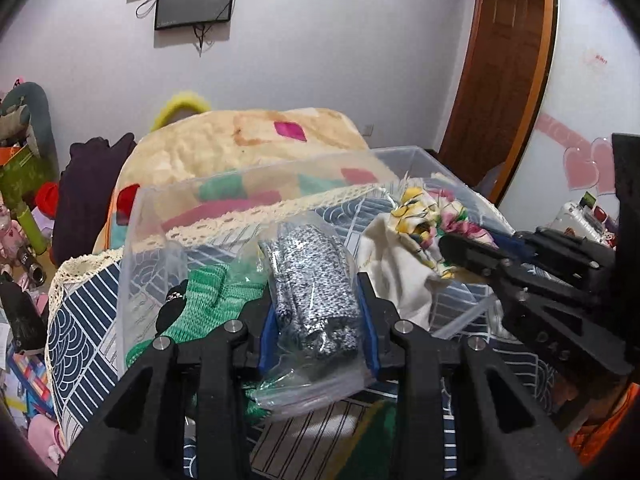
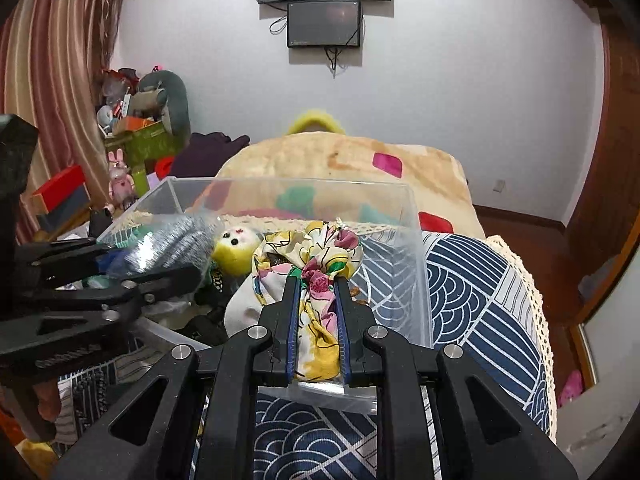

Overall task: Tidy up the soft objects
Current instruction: 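Drop the floral scrunchie into the box while the left tool drops the bagged glove in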

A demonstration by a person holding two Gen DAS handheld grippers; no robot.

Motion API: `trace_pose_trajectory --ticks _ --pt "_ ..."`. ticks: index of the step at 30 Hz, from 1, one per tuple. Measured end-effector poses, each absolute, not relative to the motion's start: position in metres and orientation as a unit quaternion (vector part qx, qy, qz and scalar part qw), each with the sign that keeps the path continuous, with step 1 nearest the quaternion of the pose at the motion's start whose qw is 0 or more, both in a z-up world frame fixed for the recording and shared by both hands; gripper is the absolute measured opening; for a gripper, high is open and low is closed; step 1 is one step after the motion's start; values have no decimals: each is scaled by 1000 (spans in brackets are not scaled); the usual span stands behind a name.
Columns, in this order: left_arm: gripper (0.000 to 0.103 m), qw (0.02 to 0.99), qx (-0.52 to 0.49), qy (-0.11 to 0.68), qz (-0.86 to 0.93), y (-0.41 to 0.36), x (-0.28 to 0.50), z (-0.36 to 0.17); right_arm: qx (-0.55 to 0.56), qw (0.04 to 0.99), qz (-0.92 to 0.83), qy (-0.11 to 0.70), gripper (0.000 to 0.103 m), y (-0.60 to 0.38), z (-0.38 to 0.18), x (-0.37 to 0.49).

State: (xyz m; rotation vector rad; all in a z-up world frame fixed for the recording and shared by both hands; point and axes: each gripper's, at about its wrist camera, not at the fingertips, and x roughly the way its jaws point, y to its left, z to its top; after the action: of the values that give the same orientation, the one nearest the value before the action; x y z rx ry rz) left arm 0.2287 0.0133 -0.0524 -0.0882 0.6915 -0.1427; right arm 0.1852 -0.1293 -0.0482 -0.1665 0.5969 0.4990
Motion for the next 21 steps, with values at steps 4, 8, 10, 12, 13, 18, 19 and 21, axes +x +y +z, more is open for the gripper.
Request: trace_pose_trajectory --ticks 4,8,10,12,13,18,19,21 --pt "38 937 -54 338 -72 18 228 -54 -90 923 238 290 19 -130 -47 185" --pt "42 937 -49 339 -68 17 222 -53 -89 922 243 288 33 -132 -45 180" --pt "46 938 -43 338 -68 15 217 -51 -90 922 249 284 34 -133 -44 175" --pt "52 939 -44 332 -72 16 210 -47 -96 924 246 276 35 -134 -42 170" --pt "54 941 -45 328 -72 16 205 -45 -97 926 246 271 39 -135 -40 165" --pt "56 949 -32 304 -74 15 179 -34 -92 930 251 252 46 -141 -31 155" --pt "57 951 -31 297 -75 15 174 -31 -90 931 252 249 47 -142 -29 153" --pt "60 955 -33 283 -79 17 162 -25 -86 933 256 239 51 -145 -25 148"
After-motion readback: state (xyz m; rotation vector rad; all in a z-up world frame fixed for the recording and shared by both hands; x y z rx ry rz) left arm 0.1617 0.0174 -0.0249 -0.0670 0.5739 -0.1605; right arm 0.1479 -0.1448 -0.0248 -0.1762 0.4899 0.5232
